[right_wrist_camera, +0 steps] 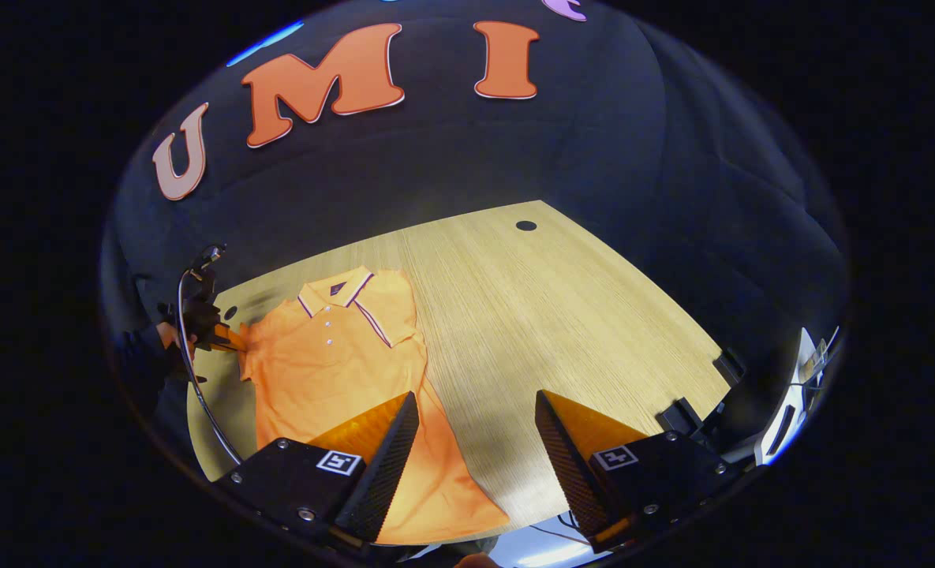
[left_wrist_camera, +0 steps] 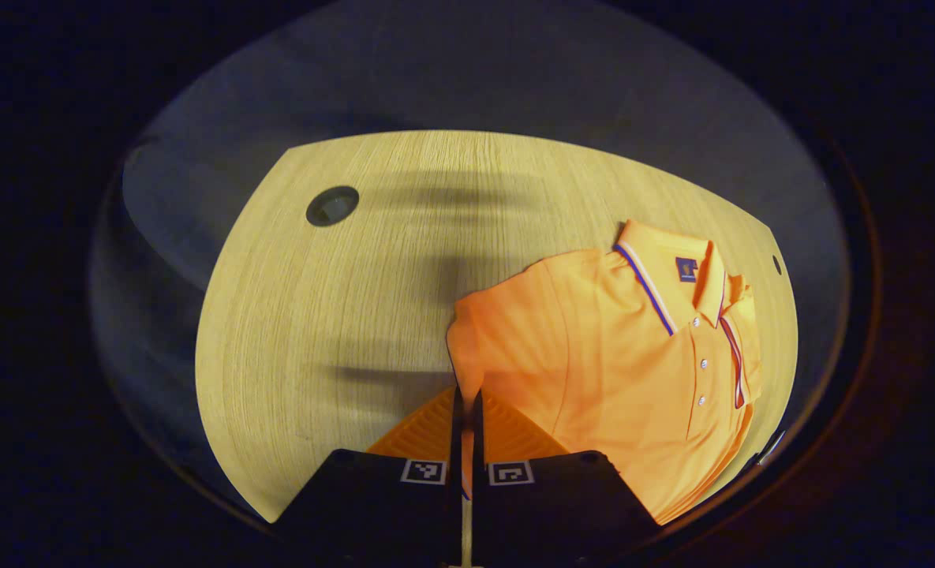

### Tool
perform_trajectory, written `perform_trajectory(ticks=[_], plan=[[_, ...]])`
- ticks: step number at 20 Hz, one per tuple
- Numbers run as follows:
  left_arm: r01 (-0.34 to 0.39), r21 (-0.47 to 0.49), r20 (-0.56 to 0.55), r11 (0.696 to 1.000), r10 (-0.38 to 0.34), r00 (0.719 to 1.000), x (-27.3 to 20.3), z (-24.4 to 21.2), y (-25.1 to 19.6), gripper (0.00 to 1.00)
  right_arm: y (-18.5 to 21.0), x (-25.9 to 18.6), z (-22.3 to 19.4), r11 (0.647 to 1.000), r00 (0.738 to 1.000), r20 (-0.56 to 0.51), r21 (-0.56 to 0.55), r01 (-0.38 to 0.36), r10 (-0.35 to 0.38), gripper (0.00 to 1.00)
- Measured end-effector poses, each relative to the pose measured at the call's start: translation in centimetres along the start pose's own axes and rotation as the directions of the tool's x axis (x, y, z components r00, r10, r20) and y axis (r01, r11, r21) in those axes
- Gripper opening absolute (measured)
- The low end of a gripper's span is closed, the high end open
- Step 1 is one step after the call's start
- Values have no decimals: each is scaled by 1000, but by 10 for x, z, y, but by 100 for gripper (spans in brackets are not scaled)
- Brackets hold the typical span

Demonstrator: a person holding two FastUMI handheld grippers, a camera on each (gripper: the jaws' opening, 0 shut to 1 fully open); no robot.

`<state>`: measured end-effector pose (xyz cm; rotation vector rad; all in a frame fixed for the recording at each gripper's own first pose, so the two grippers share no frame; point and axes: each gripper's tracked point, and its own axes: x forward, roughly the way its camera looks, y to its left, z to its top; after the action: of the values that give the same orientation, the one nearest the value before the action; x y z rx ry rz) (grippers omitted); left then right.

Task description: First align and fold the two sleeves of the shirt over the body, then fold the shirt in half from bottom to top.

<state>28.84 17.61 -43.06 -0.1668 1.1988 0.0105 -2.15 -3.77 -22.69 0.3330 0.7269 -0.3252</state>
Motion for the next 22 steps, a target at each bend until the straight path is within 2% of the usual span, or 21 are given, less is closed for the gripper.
perform_trajectory(ticks=[7,9,11,13,14,15,16,19,20,22], plan=[[107,153,97,982,-123,988,-33,30,-60,5,1,-1,5,1000,1000,7,6,-10,10,91],[168,202,112,965,-193,975,-36,35,-92,5,1,-2,5,1000,1000,7,0,-7,7,91],[266,231,108,936,-296,949,-42,37,-124,10,1,-4,2,1000,1000,3,-2,-7,7,91],[331,249,107,910,-366,924,-44,33,-148,12,-1,-6,-2,1000,1000,-1,-1,-3,3,91],[352,260,112,899,-390,914,-47,30,-156,36,-2,-7,-3,1000,1000,-1,1,0,0,91],[348,276,121,896,-391,912,-44,30,-161,50,-3,-9,-5,1000,1000,-3,0,4,-4,91],[329,292,123,898,-377,918,-47,28,-156,77,-3,-9,-6,1000,1000,-1,-6,7,-7,91],[301,317,150,900,-361,921,-61,19,-151,86,1,-7,-4,1000,1000,15,-24,-8,8,91],[288,324,175,901,-356,918,-71,19,-148,94,3,-6,-1,999,1000,27,-33,-13,14,91],[257,328,242,909,-344,907,-91,19,-144,98,8,-5,10,998,997,65,-59,-33,37,91]])
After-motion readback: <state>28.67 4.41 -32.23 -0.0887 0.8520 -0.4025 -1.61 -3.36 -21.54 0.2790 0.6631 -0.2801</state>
